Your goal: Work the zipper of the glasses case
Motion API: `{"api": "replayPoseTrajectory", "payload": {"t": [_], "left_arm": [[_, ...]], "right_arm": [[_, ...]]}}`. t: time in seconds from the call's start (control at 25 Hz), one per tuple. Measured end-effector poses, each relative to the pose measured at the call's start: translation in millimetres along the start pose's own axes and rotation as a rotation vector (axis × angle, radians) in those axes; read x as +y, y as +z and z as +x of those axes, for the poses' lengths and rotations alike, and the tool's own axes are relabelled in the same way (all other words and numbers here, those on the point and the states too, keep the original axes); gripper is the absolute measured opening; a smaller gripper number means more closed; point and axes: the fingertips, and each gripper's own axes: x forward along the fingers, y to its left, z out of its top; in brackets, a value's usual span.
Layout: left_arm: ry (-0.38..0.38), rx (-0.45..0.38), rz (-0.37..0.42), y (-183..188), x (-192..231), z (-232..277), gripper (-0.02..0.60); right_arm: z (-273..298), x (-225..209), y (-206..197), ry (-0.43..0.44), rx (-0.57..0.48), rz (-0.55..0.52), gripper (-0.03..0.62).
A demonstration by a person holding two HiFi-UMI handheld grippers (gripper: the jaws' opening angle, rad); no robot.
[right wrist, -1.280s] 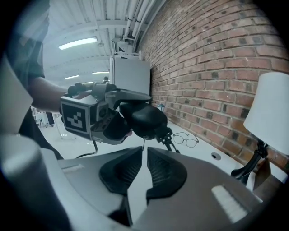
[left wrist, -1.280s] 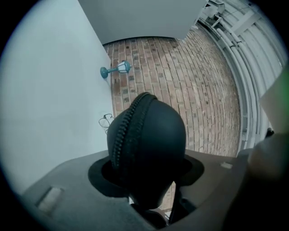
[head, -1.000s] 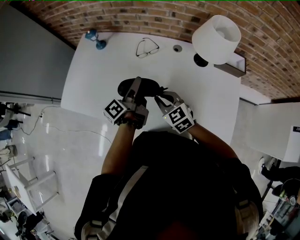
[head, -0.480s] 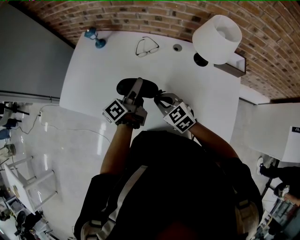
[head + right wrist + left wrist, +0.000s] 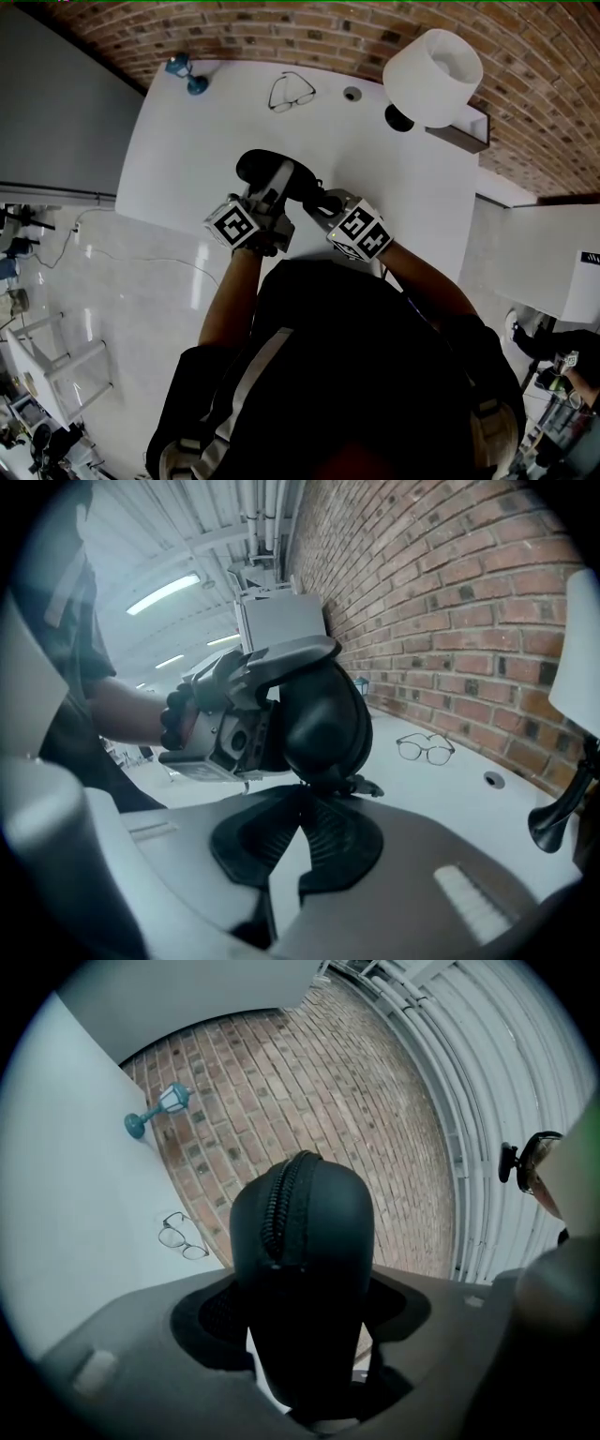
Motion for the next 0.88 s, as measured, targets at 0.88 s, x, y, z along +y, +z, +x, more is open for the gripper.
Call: {"api": "replayPoseTrajectory", "payload": {"t": [0.88], "left_arm": [[-0.005, 0.092, 0.025, -7.7, -2.0, 0.4, 0.256]], "right_arm": [[-6.9, -16.1, -4.3, -0.033, -0.006, 0.102, 0.003]]}}
